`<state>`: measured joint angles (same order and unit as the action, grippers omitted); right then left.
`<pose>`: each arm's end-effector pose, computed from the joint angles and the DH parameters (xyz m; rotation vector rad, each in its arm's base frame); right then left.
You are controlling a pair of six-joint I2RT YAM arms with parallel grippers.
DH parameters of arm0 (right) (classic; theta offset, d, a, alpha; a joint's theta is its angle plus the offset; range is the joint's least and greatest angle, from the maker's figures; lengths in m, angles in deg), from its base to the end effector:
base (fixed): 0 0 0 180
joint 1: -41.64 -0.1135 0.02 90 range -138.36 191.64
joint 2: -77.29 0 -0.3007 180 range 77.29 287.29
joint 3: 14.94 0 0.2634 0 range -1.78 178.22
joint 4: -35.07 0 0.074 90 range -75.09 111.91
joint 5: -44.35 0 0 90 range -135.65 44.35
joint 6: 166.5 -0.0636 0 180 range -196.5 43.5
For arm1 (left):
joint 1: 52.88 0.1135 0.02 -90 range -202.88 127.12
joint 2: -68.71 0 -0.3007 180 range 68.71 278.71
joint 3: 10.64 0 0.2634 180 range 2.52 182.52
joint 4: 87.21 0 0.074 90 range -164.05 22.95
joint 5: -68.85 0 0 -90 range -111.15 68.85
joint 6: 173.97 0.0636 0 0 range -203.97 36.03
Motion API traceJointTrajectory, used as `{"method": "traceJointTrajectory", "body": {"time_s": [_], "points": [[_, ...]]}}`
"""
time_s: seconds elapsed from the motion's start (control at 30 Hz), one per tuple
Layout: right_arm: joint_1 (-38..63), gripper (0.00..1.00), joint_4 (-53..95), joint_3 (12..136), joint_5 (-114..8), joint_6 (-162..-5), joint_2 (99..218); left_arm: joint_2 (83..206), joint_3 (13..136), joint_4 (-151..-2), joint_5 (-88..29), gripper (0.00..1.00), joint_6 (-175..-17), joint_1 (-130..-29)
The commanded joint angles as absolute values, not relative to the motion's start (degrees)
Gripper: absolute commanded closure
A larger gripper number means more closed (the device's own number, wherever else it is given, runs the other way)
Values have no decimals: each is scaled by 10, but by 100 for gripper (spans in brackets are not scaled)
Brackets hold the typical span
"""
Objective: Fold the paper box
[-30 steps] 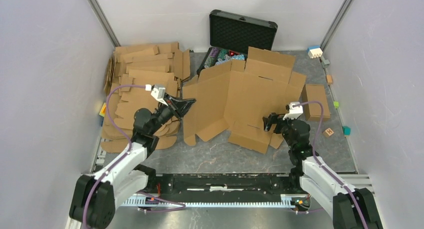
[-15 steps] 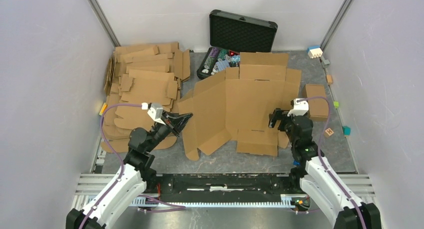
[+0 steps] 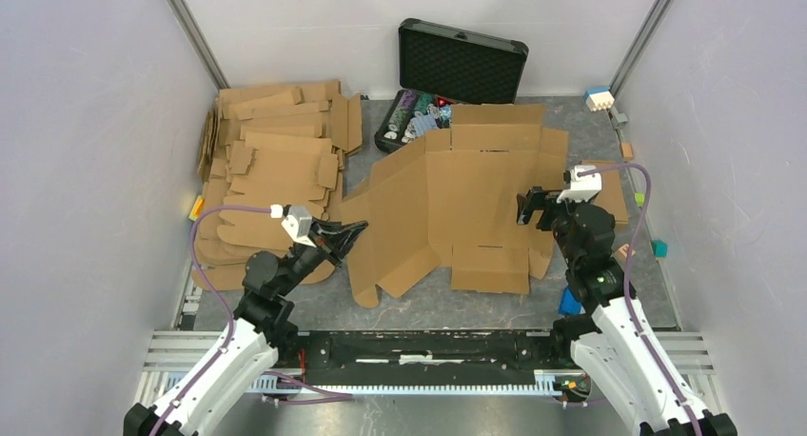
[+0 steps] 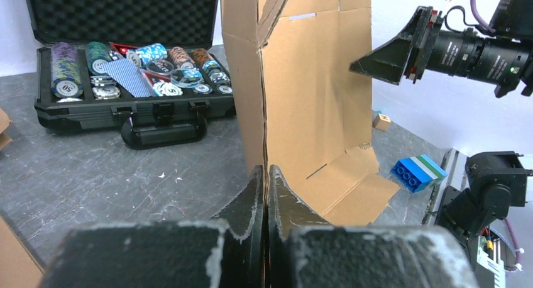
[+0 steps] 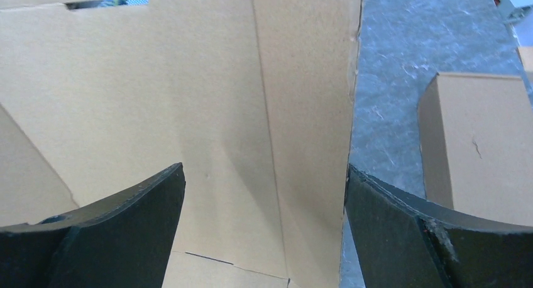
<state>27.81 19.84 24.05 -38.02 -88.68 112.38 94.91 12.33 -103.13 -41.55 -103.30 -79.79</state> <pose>0.1682 0.0327 0.2774 0.0712 1.7701 0.2113 0.1179 -0.0847 0.2608 0.4036 1.3655 -0.9118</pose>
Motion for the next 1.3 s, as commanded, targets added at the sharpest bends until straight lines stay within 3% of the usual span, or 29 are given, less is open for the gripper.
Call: {"method": "traceJointTrajectory", "body": {"time_s": [0.0, 0.27, 0.67, 0.9, 1.0, 1.1, 1.27], "points": [[276, 2, 211, 294, -439, -862, 1127, 941, 118, -1040, -422, 98, -997, -806], [276, 2, 161, 341, -446, -852, 1148, 961, 120, -1054, -430, 98, -1001, -810], [275, 2, 75, 244, -555, -870, 1079, 976, 139, -1044, -396, 98, -1021, -810], [275, 2, -10, 328, -296, -876, 1051, 1018, 205, -941, -326, 98, -1056, -810], [275, 2, -24, 363, -268, -871, 1041, 1036, 240, -871, -285, 98, -1067, -811], [275, 2, -13, 373, -369, -853, 1031, 1058, 275, -813, -256, 96, -1073, -810], [275, 7, 44, 341, -692, -866, 1071, 1127, 317, -773, -245, 95, -1075, -808]]}}
